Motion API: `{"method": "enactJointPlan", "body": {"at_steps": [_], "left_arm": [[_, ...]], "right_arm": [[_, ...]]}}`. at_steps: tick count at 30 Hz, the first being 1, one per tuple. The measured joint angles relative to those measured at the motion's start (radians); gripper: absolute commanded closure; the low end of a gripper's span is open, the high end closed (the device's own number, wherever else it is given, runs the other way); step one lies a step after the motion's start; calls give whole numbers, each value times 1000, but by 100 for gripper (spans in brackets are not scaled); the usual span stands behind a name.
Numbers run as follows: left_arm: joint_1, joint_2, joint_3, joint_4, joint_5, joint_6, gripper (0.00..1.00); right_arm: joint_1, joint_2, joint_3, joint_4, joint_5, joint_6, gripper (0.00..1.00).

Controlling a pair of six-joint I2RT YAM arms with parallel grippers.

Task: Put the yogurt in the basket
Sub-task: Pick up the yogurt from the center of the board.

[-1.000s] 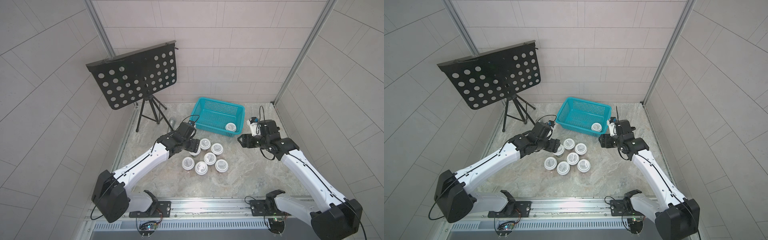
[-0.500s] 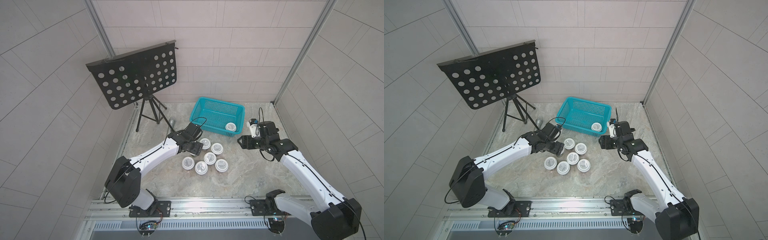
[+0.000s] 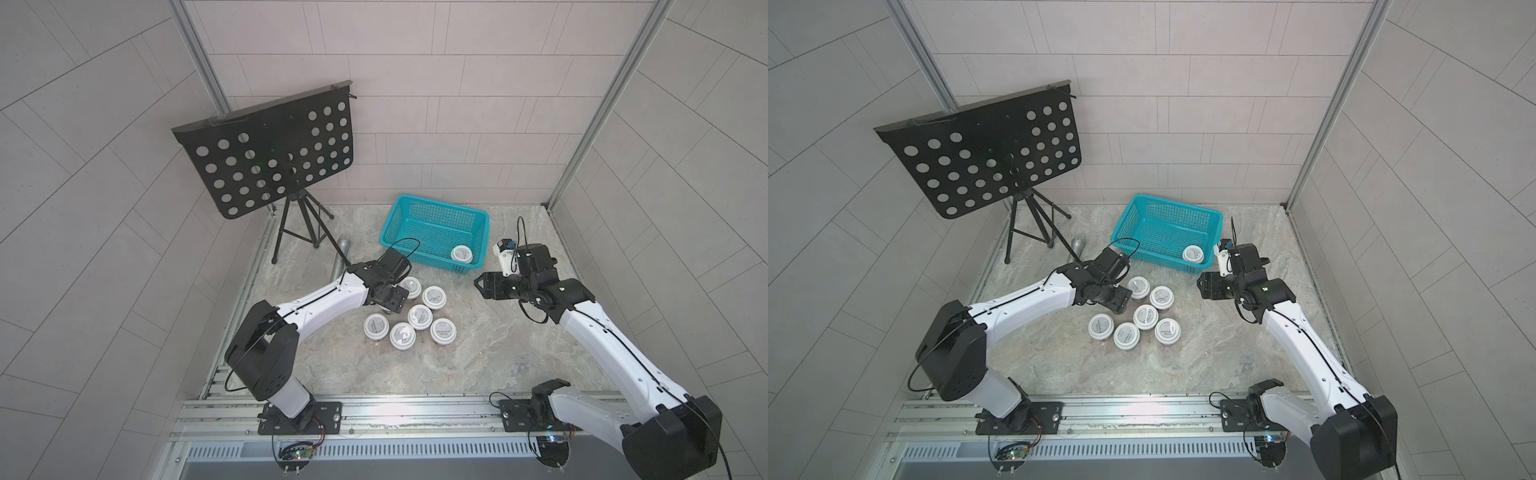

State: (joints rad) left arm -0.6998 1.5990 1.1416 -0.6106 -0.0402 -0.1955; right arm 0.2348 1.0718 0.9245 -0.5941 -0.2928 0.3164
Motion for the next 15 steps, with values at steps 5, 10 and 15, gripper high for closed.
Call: {"method": "enactJointPlan", "body": {"at_steps": [5, 10, 15], "left_arm": [[-6, 19, 6, 0, -13, 6, 28], [-10, 30, 16, -1, -31, 6, 27], [-10, 31, 16, -1, -44, 6, 25]], "right_arm": [[0, 2, 0, 0, -3, 2, 22], [0, 4, 0, 0, -4, 3, 22], [0, 6, 0, 1, -7, 3, 22]]}}
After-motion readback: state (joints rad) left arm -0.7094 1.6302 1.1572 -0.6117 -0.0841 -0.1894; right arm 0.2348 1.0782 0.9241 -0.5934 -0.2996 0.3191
